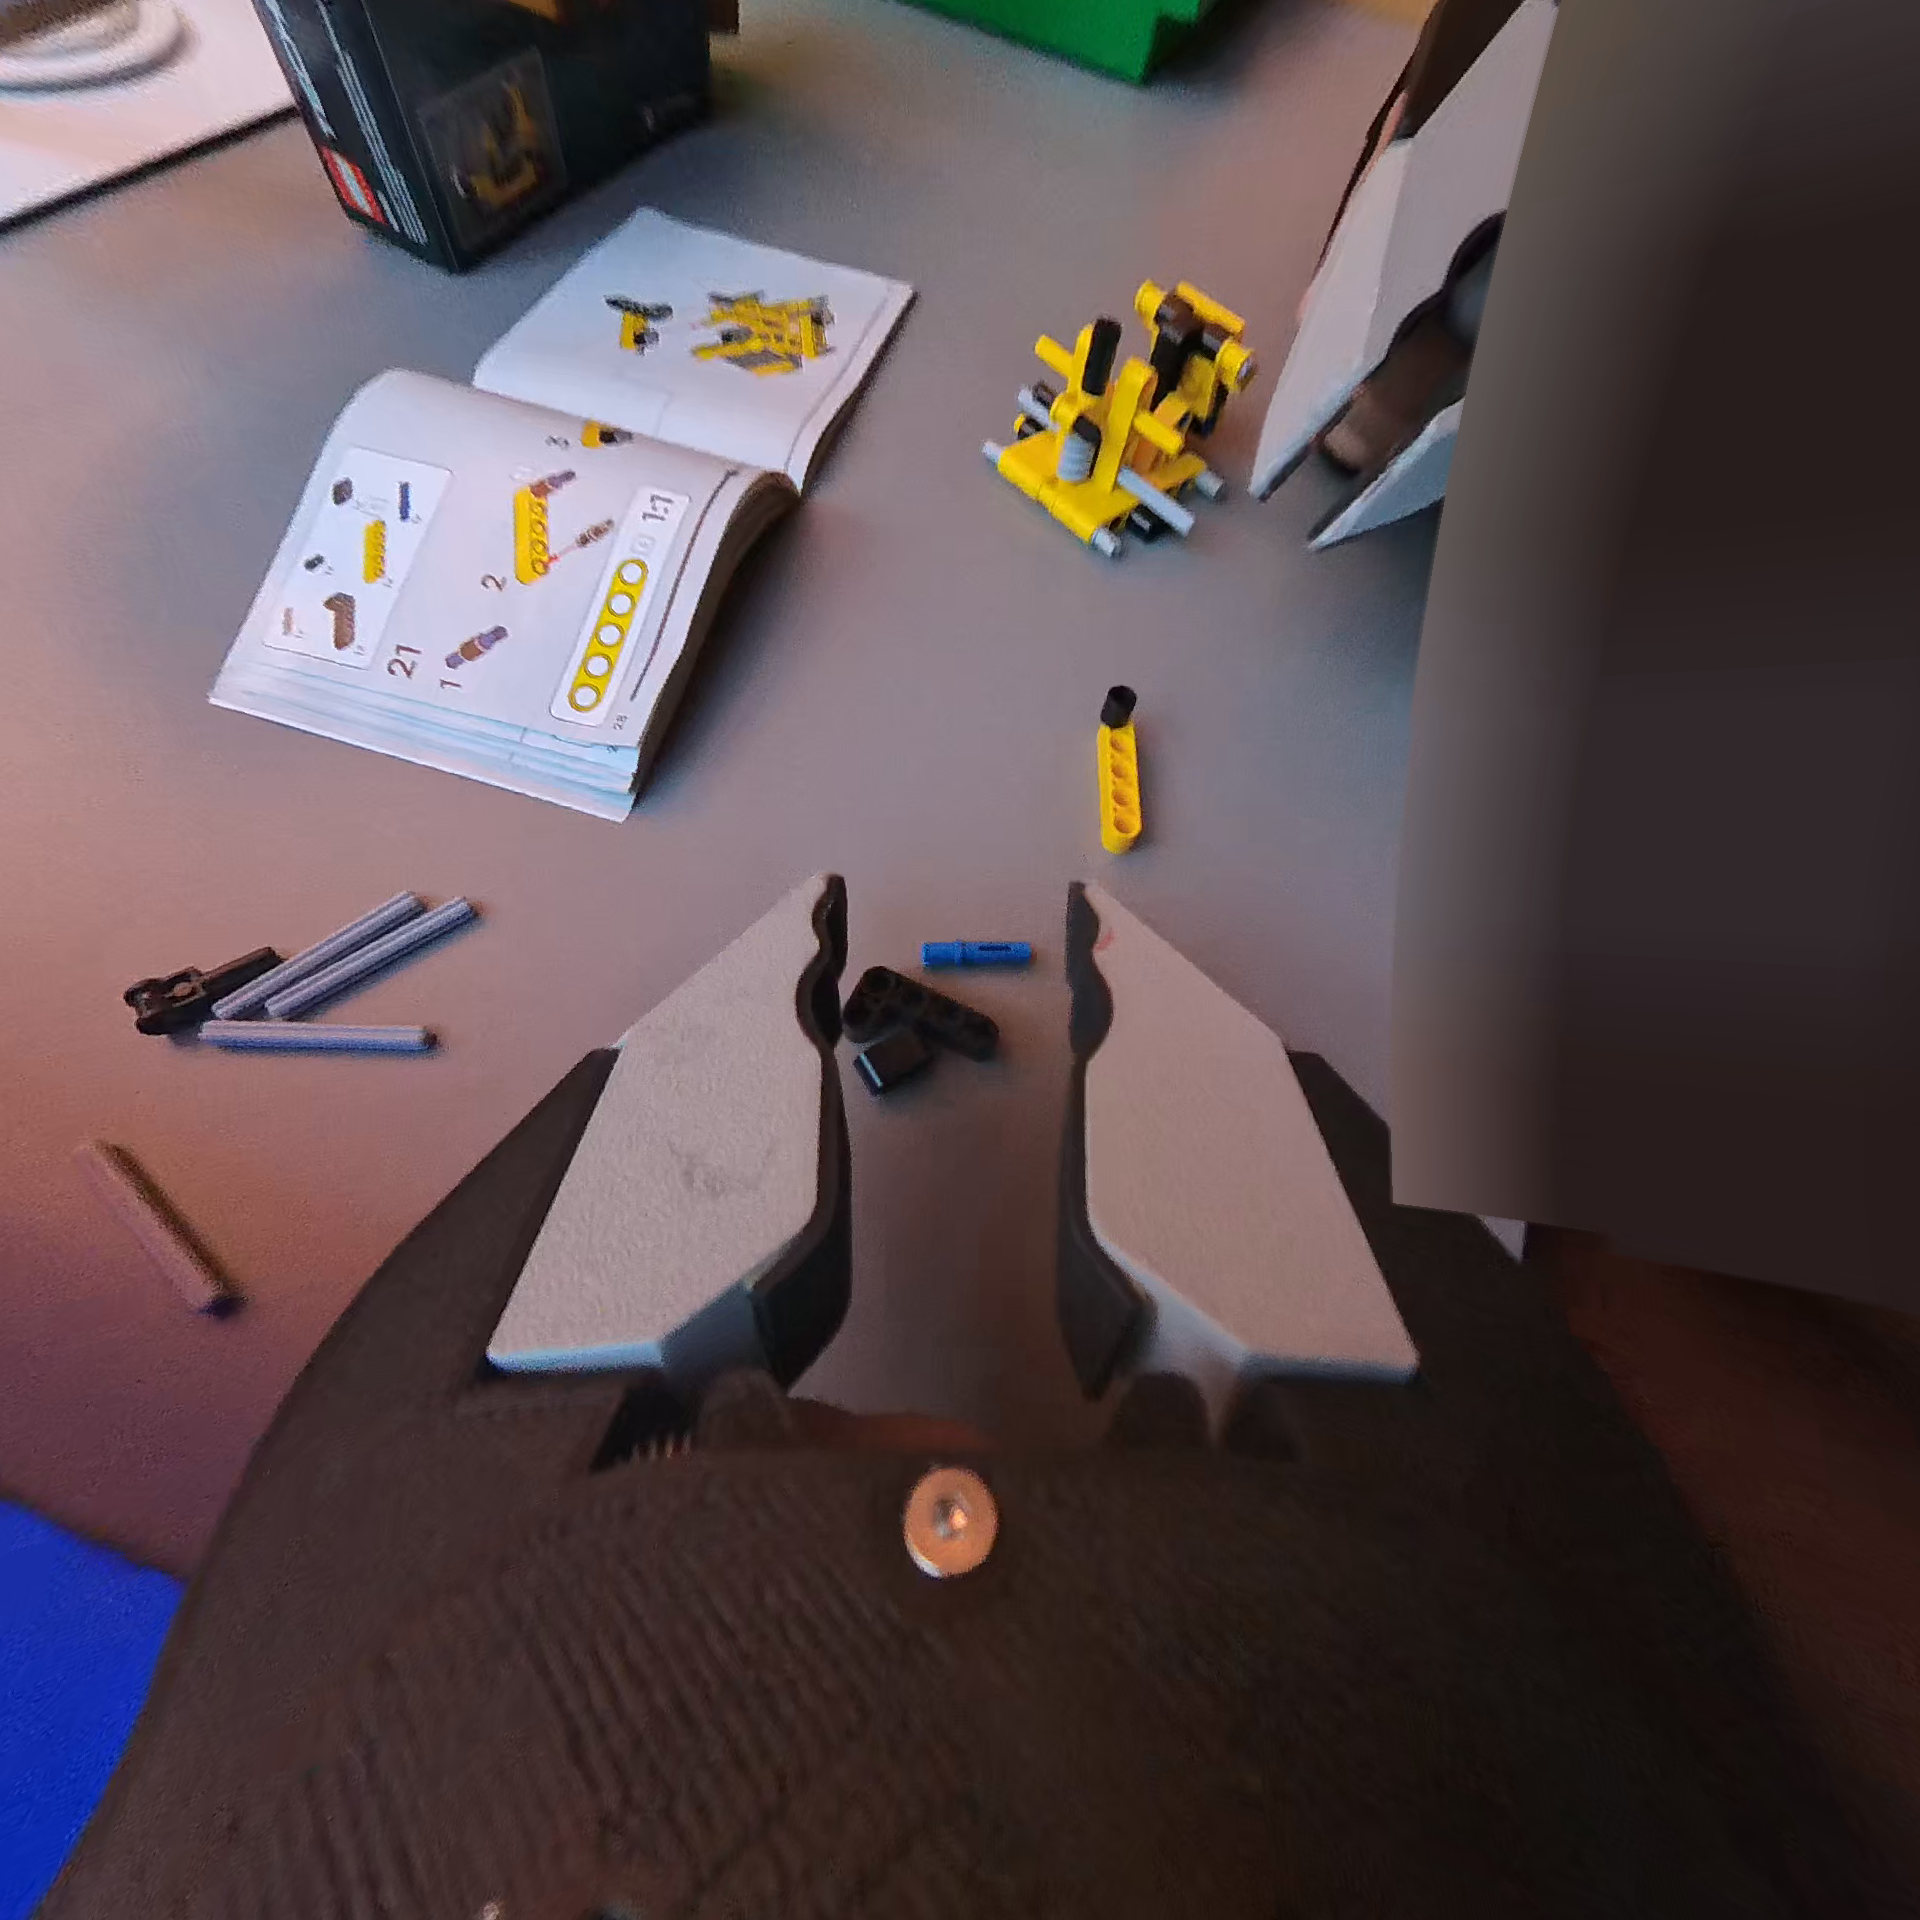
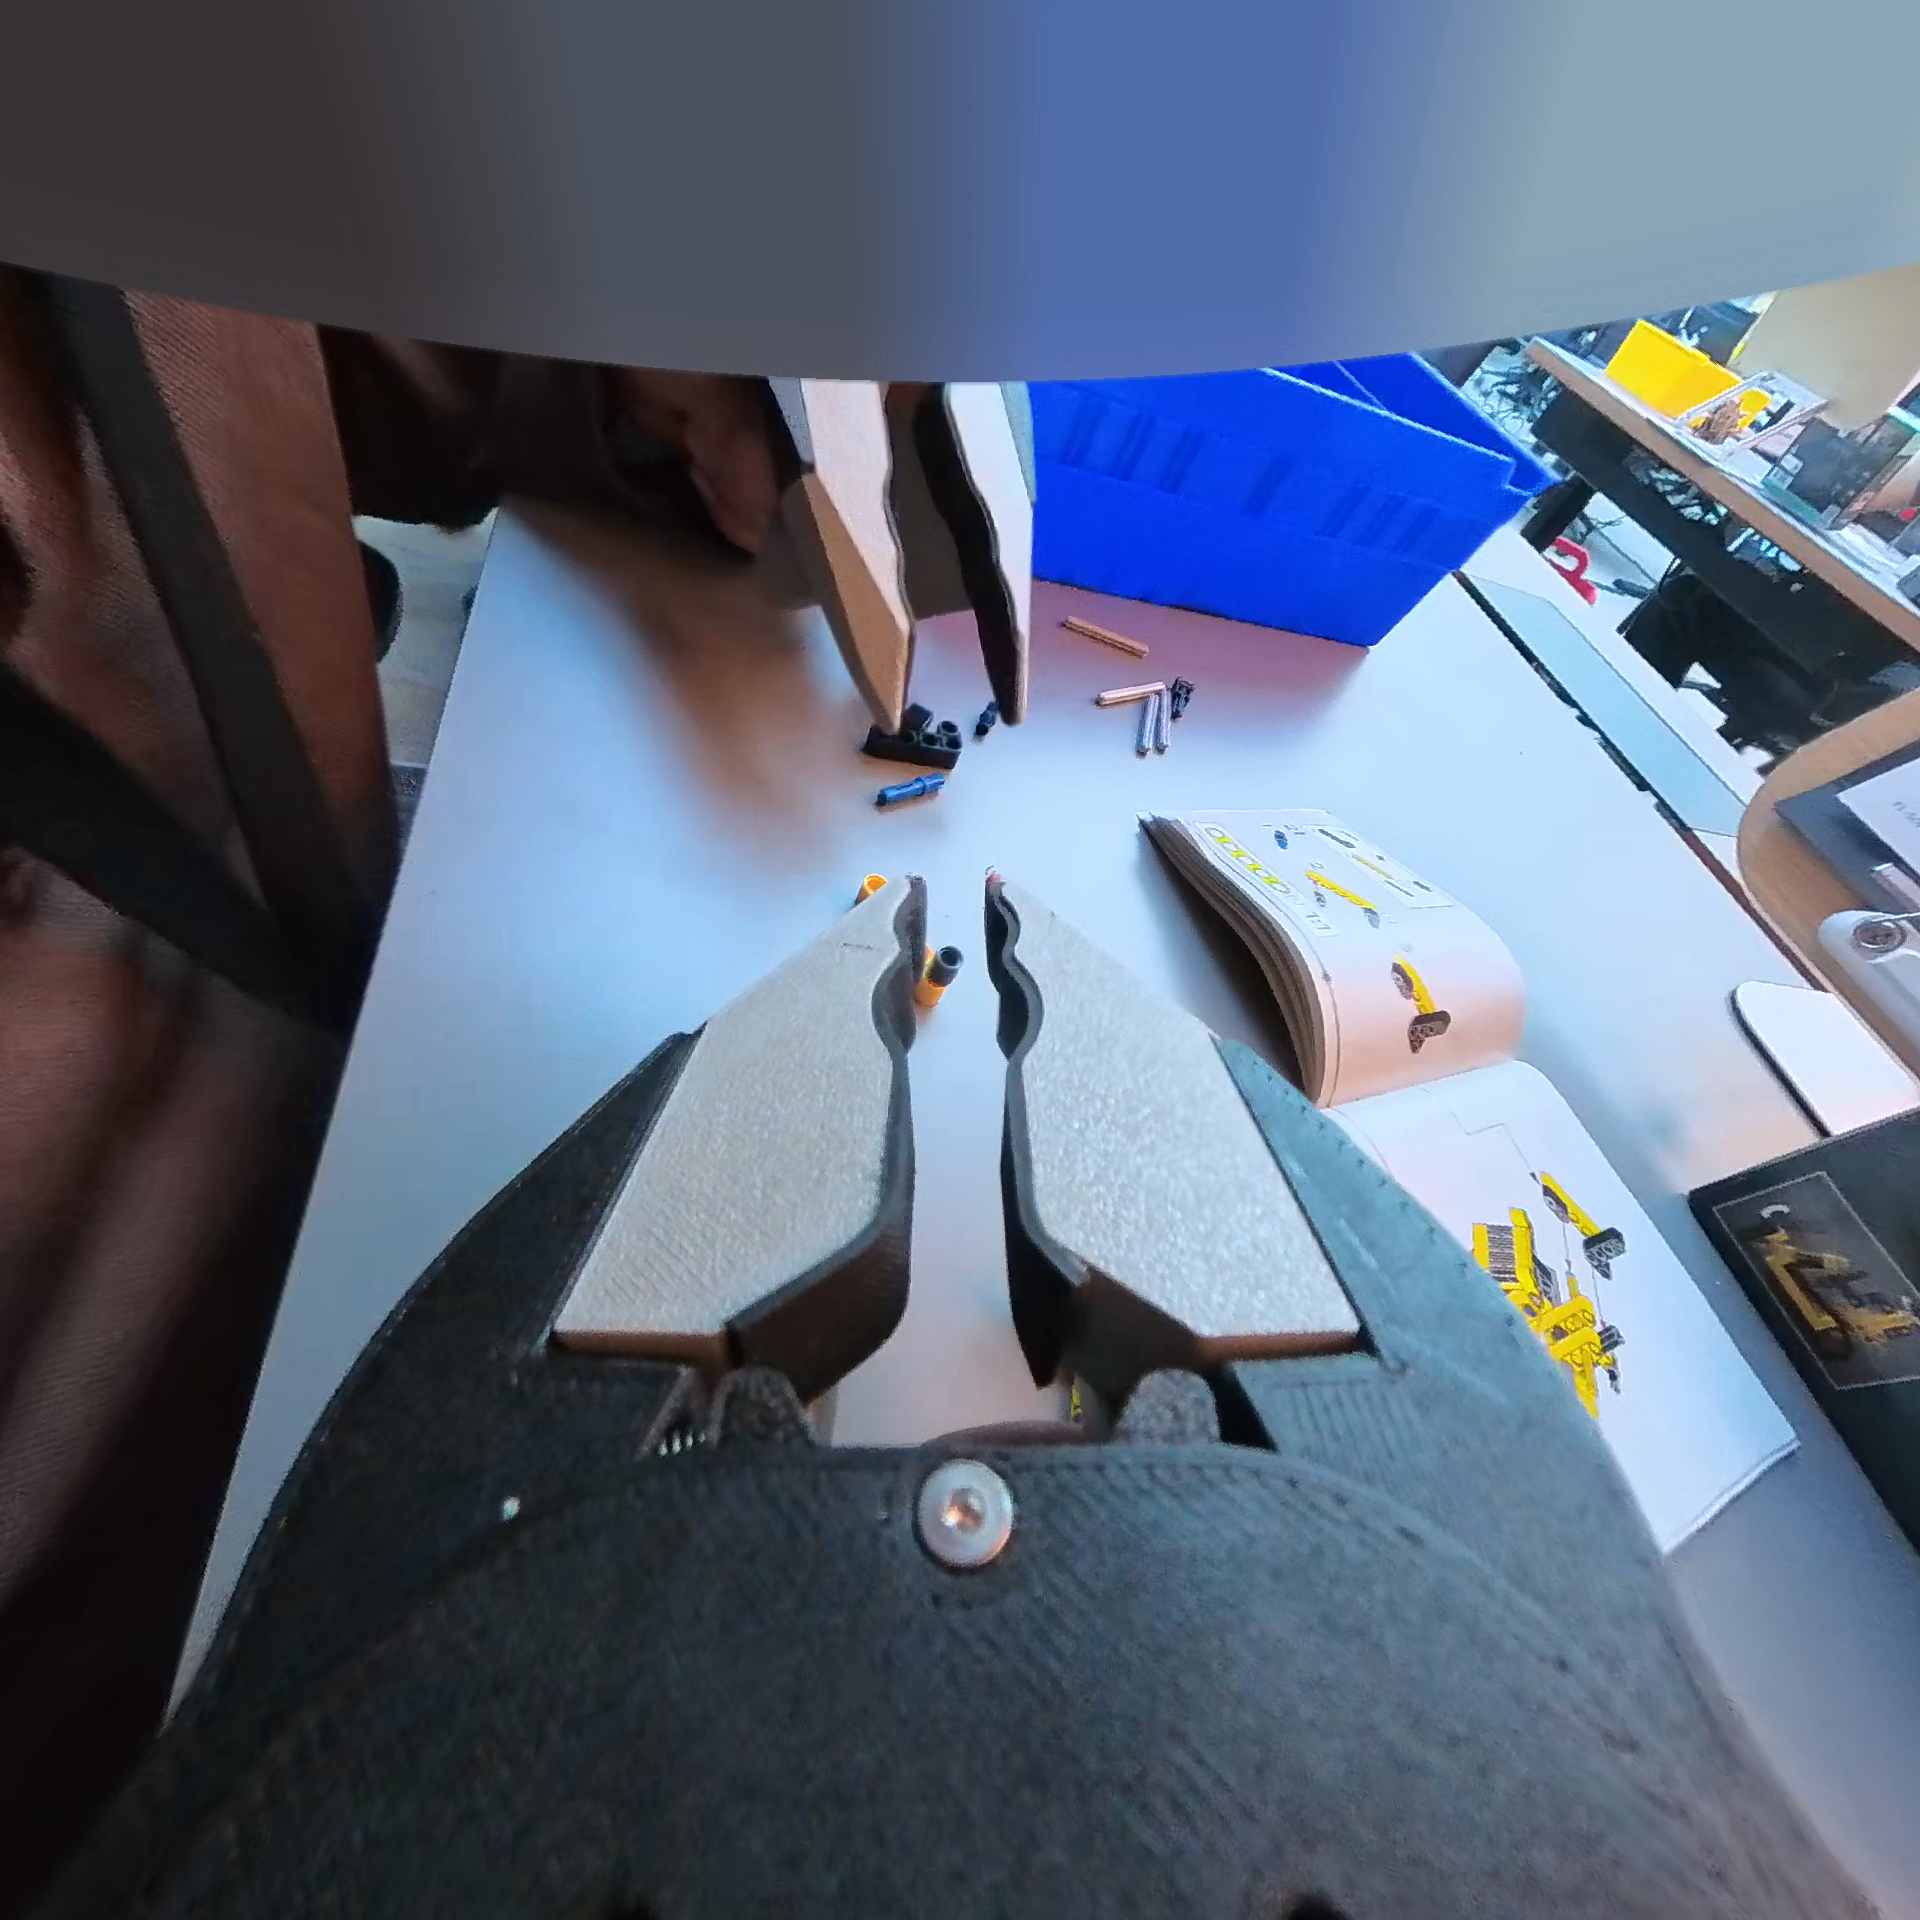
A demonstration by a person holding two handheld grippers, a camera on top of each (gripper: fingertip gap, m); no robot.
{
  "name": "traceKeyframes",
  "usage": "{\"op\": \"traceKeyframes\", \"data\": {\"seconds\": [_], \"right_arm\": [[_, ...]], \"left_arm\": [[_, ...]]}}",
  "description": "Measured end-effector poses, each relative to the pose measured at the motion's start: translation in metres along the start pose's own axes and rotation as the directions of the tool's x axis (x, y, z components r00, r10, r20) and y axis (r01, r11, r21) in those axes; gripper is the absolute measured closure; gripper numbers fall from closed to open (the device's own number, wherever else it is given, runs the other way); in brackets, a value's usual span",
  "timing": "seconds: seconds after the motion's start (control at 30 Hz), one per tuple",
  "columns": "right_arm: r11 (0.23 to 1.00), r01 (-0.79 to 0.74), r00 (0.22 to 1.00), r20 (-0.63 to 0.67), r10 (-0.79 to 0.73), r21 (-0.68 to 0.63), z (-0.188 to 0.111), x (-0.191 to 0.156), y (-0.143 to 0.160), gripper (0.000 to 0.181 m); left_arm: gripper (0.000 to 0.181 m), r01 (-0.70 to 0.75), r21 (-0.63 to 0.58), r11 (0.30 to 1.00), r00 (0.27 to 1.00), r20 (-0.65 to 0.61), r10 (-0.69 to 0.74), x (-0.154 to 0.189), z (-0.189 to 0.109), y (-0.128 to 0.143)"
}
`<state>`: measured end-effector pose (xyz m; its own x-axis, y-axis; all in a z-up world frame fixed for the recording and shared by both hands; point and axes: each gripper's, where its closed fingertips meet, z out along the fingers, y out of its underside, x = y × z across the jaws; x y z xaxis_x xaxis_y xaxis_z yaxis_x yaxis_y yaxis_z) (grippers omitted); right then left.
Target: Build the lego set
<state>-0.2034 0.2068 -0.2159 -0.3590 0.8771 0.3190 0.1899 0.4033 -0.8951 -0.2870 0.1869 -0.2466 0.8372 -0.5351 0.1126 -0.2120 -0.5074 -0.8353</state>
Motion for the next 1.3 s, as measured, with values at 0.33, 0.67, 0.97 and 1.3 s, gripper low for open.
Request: {"op": "traceKeyframes", "data": {"seconds": [0.33,0.67,0.97,1.3], "right_arm": [[1.000,0.018,1.000,-0.022,-0.018,0.001,-0.002,0.000,0.000,0.175],[1.000,-0.027,0.999,-0.022,0.027,-0.003,0.001,0.007,0.001,0.174],[0.991,-0.117,0.993,-0.009,0.118,0.058,-0.003,0.017,-0.004,0.173],[0.999,-0.038,0.998,-0.045,0.039,0.028,-0.001,0.012,-0.003,0.174]], "left_arm": [[0.141,-0.023,-0.072,0.997,1.000,0.019,0.025,0.000,0.007,0.008],[0.142,-0.021,-0.064,0.998,1.000,0.007,0.021,0.001,0.007,0.008],[0.144,0.020,-0.049,0.999,0.999,-0.030,-0.021,0.001,0.005,0.006],[0.141,0.016,-0.115,0.993,1.000,-0.014,-0.018,0.000,0.012,0.014]]}}
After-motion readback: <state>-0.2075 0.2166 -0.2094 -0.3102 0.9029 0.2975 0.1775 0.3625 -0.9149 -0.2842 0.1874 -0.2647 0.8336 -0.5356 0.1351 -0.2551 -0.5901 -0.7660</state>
